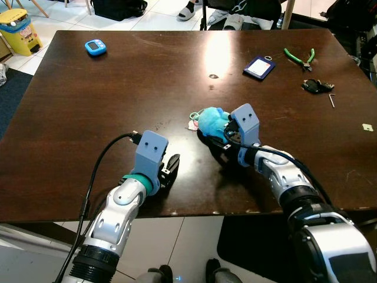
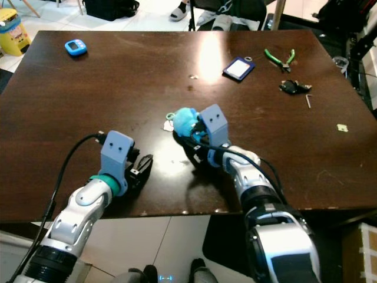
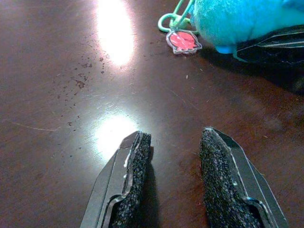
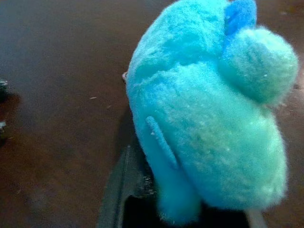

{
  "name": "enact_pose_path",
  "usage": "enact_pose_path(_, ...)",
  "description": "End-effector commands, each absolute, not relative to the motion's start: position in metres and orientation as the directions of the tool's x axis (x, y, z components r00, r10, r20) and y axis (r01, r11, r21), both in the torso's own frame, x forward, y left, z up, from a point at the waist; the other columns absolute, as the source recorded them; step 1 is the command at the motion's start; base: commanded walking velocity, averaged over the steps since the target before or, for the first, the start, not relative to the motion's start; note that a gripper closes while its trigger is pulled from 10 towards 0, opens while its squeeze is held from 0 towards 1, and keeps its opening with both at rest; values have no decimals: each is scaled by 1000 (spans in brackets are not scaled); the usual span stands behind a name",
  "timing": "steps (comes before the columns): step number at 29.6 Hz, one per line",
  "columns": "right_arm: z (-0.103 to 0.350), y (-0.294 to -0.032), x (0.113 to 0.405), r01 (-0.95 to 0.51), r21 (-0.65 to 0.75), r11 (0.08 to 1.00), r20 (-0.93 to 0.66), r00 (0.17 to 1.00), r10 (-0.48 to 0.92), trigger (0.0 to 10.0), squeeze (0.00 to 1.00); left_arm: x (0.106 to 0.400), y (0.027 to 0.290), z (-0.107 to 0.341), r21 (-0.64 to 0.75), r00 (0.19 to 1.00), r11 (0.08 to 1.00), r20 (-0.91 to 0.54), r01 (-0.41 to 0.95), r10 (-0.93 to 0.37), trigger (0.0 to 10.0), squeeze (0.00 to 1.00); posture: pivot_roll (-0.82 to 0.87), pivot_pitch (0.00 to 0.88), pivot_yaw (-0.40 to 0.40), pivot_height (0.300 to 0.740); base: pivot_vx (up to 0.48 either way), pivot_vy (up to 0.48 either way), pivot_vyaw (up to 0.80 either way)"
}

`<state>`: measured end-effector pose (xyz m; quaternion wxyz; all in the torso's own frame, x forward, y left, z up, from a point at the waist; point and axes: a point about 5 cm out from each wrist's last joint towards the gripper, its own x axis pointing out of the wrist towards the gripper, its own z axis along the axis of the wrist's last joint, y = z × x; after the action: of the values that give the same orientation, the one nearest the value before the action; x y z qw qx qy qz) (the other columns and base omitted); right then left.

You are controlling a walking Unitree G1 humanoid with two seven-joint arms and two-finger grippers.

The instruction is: Hang keys on a hook

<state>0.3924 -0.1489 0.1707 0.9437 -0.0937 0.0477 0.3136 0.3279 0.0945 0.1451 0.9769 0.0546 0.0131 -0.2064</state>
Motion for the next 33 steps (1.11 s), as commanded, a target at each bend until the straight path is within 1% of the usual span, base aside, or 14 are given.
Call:
enact_pose_path(1,159,-147,387,-628,-114,770,-173,776,607,0,0,327,96,137,107,914,908,-84,404,-397,10000,0,-53,216,89,740,0,0,0)
enact_pose_path(3,159,-147,387,-628,-114,770,-173,776,607,0,0,327,96,137,107,914,908,-84,404,-397,10000,0,-53,216,89,740,0,0,0)
enact_pose_path(10,179,-135,375,-696,-84,713,-8,716,698,0,0,327,101,138,104,919,914,-78,393,-387,10000,0,-65,198,87,740,0,0,0)
enact_pose_path(12,192,-133,368,-698,-77,712,61,709,702,0,0,327,103,140,97,925,921,-64,378,-374,10000,0,-69,192,89,740,0,0,0)
enact_pose_path(18,211,-127,357,-689,-70,721,156,707,690,0,0,325,110,151,75,943,941,-13,331,-331,10000,0,-80,178,93,740,0,0,0)
enact_pose_path(21,211,-127,357,-689,-70,721,156,707,690,0,0,325,110,151,75,943,941,-13,331,-331,10000,0,-80,178,93,740,0,0,0)
enact_pose_path(22,220,-125,351,-648,-85,757,221,729,648,10000,0,321,117,162,68,957,955,30,287,-290,10000,0,-86,162,96,740,0,0,0)
enact_pose_path(23,220,-125,351,-648,-85,757,221,729,648,10000,0,321,117,162,68,957,955,30,287,-290,10000,0,-86,162,96,740,0,0,0)
enact_pose_path(24,222,-129,344,-551,-94,829,283,784,553,10000,0,313,129,173,87,970,969,68,229,-235,10000,0,-84,143,100,740,0,0,0)
enact_pose_path(25,222,-129,344,-551,-94,829,283,784,553,10000,0,313,129,173,87,970,969,68,229,-235,10000,0,-84,143,100,740,0,0,0)
enact_pose_path(26,215,-134,338,-461,-57,886,312,835,454,10000,0,304,140,179,102,977,977,84,186,-194,10000,0,-82,132,105,740,0,0,0)
enact_pose_path(27,215,-134,338,-461,-57,886,312,835,454,10000,0,304,140,179,102,977,977,84,186,-194,10000,0,-82,132,105,740,0,0,0)
enact_pose_path(28,210,-138,333,-400,-27,916,317,866,387,10000,0,298,146,183,113,981,980,91,161,-172,10000,0,-82,132,105,740,0,0,0)
enact_pose_path(33,203,-139,329,-373,-28,927,313,878,362,10000,0,294,150,183,126,982,980,92,152,-164,10000,0,-79,127,107,740,0,0,0)
